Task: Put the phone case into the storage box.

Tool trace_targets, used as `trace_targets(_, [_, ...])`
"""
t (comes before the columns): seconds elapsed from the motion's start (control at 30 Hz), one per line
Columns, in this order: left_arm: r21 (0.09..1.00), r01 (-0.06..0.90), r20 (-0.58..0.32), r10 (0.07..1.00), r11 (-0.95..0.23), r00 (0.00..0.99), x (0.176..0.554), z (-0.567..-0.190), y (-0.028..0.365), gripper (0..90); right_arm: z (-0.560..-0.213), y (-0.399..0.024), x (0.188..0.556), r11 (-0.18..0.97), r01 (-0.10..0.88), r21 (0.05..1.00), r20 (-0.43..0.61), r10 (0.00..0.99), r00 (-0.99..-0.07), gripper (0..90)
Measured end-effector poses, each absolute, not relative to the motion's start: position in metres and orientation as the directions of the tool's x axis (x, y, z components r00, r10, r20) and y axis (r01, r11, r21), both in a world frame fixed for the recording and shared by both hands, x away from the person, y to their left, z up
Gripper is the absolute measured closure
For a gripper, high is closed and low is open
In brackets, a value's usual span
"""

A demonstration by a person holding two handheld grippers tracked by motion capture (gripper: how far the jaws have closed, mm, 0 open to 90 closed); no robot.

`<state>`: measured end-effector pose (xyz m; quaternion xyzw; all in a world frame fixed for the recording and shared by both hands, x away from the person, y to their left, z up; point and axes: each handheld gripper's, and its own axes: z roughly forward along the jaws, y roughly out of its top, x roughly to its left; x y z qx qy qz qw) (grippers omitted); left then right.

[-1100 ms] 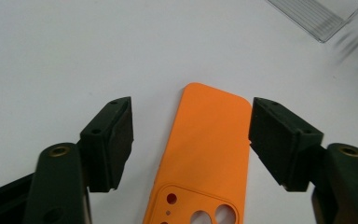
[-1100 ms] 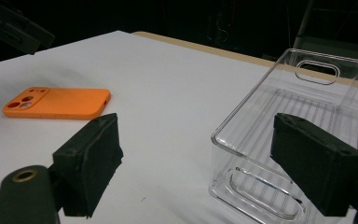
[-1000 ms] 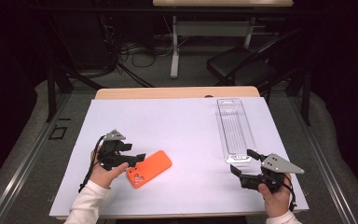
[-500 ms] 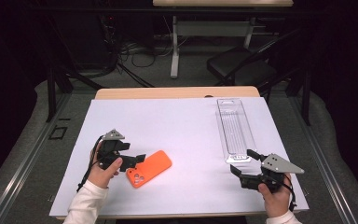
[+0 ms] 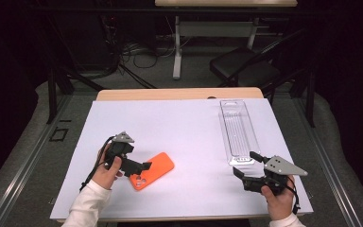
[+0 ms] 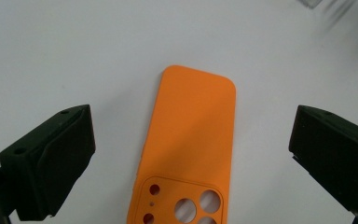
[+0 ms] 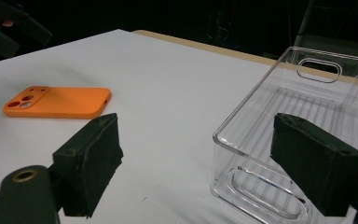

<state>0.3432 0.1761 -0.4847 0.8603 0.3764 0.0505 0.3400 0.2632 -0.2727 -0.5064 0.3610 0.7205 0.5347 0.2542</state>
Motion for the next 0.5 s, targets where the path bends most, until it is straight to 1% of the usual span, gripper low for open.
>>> trace_targets(0.07, [0.593, 0.607, -0.138, 0.677, -0.529, 0.723, 0.345, -0.484, 0.172, 0.6, -0.506, -0.273, 0.263, 0.166, 0.249, 0.954, 0.021, 0.793, -0.609, 15.6])
trace_targets(0.17, [0.571, 0.593, -0.116, 0.659, -0.568, 0.743, 0.349, -0.482, 0.166, 0.8, -0.506, -0.273, 0.263, 0.168, 0.248, 0.954, 0.019, 0.793, -0.61, 15.6])
trace_targets(0.27, [0.565, 0.588, -0.104, 0.657, -0.579, 0.747, 0.352, -0.481, 0.163, 0.8, -0.506, -0.273, 0.263, 0.17, 0.255, 0.952, 0.021, 0.793, -0.608, 15.6])
trace_targets(0.37, [0.561, 0.595, -0.127, 0.65, -0.576, 0.749, 0.353, -0.481, 0.162, 0.8, -0.507, -0.274, 0.263, 0.168, 0.255, 0.952, 0.023, 0.793, -0.608, 15.6])
trace_targets(0.5, [0.549, 0.588, -0.118, 0.642, -0.594, 0.758, 0.355, -0.483, 0.16, 0.8, -0.507, -0.274, 0.263, 0.167, 0.254, 0.953, 0.023, 0.794, -0.608, 15.6])
